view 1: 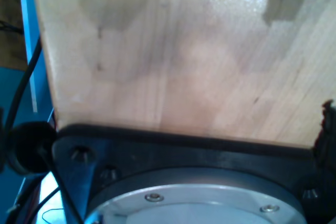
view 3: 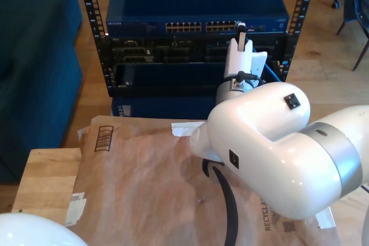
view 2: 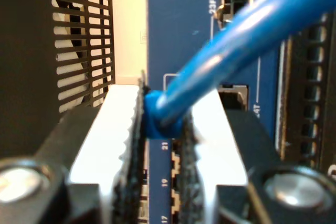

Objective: Grab the cable and plug it in

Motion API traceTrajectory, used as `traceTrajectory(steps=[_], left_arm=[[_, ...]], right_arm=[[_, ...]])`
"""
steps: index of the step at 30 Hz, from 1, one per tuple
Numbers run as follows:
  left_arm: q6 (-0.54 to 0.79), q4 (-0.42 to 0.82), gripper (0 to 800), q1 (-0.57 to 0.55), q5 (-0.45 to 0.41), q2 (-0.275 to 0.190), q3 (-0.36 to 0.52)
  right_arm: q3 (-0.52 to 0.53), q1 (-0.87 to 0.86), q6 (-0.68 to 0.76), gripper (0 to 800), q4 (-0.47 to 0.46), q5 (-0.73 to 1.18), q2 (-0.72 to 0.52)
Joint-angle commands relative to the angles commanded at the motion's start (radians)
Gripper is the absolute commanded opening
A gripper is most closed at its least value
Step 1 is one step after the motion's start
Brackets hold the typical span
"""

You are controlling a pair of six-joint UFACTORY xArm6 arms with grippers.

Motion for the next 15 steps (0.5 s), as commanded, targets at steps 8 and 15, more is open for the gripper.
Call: traceTrajectory(steps=[8,15], left_arm=[[0.0,0.0,800,0.0,0.0,0.0,0.0],[0.0,0.0,800,0.0,0.0,0.0,0.0]], right_arm=[[0.0,-0.005,0.0,0,-0.002,0.002,0.012],[-0.012,-0.011,0.0,0,-0.003,0.002,0.023]])
